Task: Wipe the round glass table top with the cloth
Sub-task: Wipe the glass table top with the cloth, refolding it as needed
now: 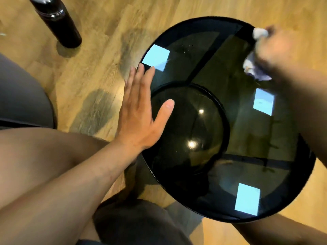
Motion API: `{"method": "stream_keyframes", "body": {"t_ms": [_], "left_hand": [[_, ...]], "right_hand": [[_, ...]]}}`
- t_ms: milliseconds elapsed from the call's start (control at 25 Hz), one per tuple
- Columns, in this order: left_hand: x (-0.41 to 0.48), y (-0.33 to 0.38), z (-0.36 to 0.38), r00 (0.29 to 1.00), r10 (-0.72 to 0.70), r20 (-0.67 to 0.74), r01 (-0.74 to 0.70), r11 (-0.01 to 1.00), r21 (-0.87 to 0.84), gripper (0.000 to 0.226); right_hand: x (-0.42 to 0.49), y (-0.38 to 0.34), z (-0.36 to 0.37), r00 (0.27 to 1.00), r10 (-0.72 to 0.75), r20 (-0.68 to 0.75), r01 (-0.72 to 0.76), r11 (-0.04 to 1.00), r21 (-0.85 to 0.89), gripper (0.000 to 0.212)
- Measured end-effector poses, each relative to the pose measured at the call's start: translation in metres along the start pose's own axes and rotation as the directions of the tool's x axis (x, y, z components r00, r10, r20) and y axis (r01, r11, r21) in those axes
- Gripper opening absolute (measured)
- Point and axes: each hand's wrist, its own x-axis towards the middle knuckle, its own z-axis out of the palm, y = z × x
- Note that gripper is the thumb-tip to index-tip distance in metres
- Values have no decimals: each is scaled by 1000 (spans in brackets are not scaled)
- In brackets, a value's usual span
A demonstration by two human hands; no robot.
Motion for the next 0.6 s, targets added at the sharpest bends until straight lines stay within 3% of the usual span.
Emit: {"method": "stream_keyframes", "body": {"t_ms": [40, 80, 120, 240, 320, 440, 600], "left_hand": [[-1, 0, 0, 1000, 9, 6, -9, 1000, 2, 73], [-1, 1, 0, 1000, 17, 7, -17, 1000, 0, 73], [-1, 1, 1, 1000, 21, -2, -21, 1000, -9, 73], [-1, 1, 1, 996, 31, -82, -36, 997, -68, 70], [-3, 2, 0, 987, 78, -137, -89, 993, -74, 67], [-7, 4, -1, 979, 168, -116, -172, 985, -28, 69], [-6, 3, -2, 995, 104, -6, -104, 995, 12, 66]], "right_hand": [[-19, -69, -49, 978, 7, 209, -36, 990, 136, 55], [-38, -123, -63, 976, -113, 184, 49, 946, 321, 45], [-58, -175, -80, 930, -222, 293, 93, 913, 398, 41], [-113, -248, -129, 852, -498, 165, 309, 731, 609, 34], [-155, -238, -140, 798, -589, 128, 331, 605, 724, 30], [-223, -191, -158, 784, -617, 62, 326, 495, 806, 30], [-324, -79, -182, 731, -674, 109, 447, 593, 670, 34]]}}
